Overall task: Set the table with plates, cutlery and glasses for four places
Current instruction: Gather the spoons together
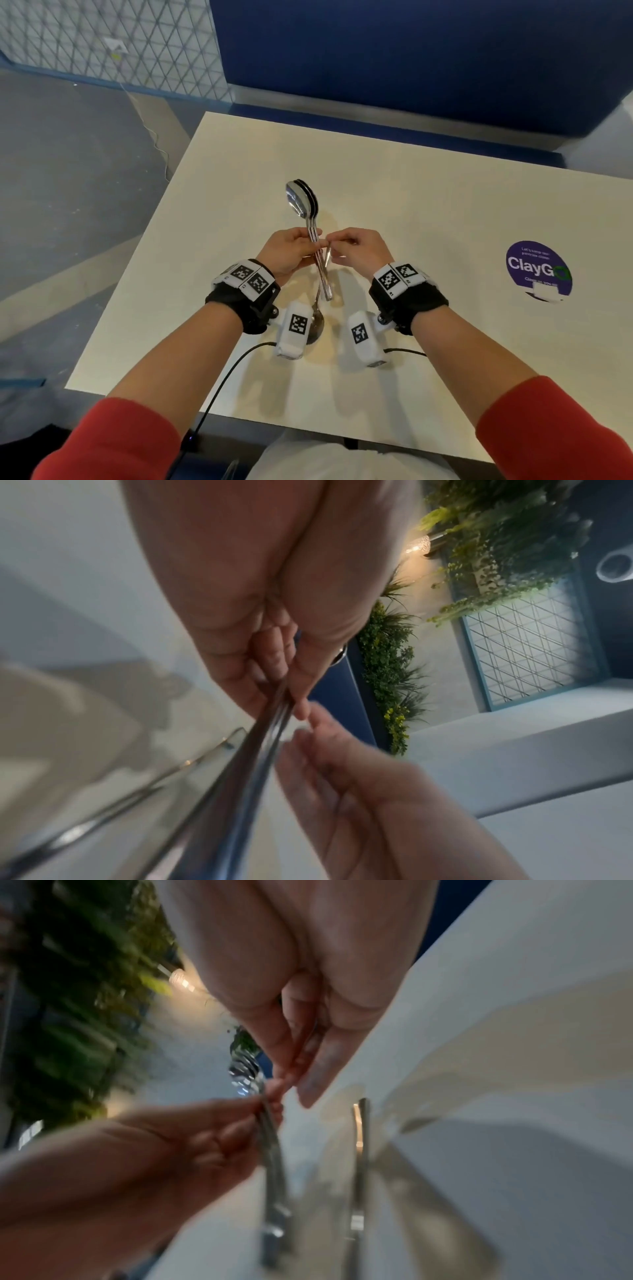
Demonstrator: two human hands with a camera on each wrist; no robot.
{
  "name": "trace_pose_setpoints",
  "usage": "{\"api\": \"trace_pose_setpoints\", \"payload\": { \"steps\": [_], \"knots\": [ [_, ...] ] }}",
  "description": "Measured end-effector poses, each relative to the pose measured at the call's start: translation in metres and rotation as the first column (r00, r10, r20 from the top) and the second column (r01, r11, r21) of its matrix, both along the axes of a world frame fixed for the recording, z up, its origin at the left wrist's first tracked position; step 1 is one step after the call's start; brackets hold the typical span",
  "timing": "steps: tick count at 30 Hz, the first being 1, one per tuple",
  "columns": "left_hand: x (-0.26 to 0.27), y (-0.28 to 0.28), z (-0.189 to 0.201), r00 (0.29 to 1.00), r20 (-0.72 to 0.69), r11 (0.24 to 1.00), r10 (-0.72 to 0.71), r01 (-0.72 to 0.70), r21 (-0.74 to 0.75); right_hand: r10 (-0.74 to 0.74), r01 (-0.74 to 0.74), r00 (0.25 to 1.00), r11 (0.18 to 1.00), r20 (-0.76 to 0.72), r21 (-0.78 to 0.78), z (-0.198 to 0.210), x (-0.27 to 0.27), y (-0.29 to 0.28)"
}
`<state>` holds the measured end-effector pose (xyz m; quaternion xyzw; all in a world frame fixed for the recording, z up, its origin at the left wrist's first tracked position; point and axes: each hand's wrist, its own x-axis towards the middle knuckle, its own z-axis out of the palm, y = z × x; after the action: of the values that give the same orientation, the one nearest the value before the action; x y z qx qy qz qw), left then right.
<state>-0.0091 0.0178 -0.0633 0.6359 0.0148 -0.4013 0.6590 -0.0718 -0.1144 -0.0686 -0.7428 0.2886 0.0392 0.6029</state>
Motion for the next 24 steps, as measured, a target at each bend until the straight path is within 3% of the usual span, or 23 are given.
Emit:
{"api": "trace_pose_setpoints", "payload": {
  "steps": [1,3,7,10,14,16,20,22,24],
  "knots": [
    [0.001,0.004,-0.001,1.0,0.01,1.0,0.02,-0.02,0.004,0.087,-0.099,0.994,0.967,-0.058,-0.234,-0.005,-0.001,0.0],
    [0.003,0.012,-0.004,0.999,0.034,0.999,0.039,-0.039,0.021,0.283,-0.35,0.937,0.765,-0.206,-0.54,-0.015,-0.004,0.004],
    [0.003,0.021,-0.006,0.996,0.044,0.996,0.074,-0.076,0.047,0.56,-0.622,0.753,0.435,-0.345,-0.651,-0.03,-0.009,0.017],
    [0.002,0.022,-0.009,0.995,0.041,0.993,0.094,-0.096,0.066,0.611,-0.647,0.673,0.213,-0.417,-0.732,-0.024,-0.007,0.015],
    [0.001,0.017,-0.011,0.988,-0.022,0.987,0.156,-0.155,0.039,0.621,-0.73,0.533,-0.007,-0.575,-0.684,-0.022,-0.008,0.003],
    [0.0,0.014,-0.011,0.985,-0.042,0.986,0.165,-0.164,0.021,0.608,-0.794,0.492,0.019,-0.624,-0.607,-0.019,-0.012,-0.005],
    [0.0,0.004,-0.012,0.985,-0.01,0.984,0.17,-0.17,0.063,0.484,-0.823,0.566,0.277,-0.667,-0.497,-0.01,-0.025,-0.04],
    [0.002,-0.001,-0.014,0.983,0.029,0.978,0.179,-0.181,0.101,0.368,-0.747,0.662,0.402,-0.653,-0.53,-0.006,-0.035,-0.062],
    [0.002,-0.009,-0.016,0.984,0.075,0.975,0.162,-0.171,0.143,0.209,-0.544,0.816,0.595,-0.539,-0.592,-0.006,-0.042,-0.08]
  ]
}}
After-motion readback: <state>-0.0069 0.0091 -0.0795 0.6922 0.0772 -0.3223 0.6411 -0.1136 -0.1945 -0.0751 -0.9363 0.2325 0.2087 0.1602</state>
